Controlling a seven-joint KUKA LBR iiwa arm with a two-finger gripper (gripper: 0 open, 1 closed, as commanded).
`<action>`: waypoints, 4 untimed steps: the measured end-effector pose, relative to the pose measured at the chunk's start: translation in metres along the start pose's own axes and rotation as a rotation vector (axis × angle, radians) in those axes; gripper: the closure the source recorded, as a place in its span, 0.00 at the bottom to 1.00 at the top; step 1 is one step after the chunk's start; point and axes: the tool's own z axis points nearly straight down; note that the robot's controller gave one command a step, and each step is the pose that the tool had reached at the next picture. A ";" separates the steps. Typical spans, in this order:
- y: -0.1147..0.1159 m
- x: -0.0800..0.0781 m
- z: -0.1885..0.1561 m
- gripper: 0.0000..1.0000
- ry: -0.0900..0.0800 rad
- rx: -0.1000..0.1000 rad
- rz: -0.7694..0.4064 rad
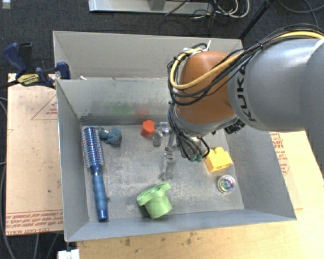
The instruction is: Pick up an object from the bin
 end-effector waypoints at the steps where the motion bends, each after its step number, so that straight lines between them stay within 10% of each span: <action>1: 0.034 0.066 0.077 0.00 0.007 0.000 -0.012; 2: 0.011 0.067 0.090 0.00 -0.012 -0.004 0.292; 3: 0.012 0.070 0.091 1.00 -0.005 -0.004 0.292; 4: 0.028 0.073 -0.037 1.00 -0.008 -0.003 0.299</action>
Offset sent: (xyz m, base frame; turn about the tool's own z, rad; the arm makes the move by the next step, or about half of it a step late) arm -0.0625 0.0312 -0.0726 -0.0062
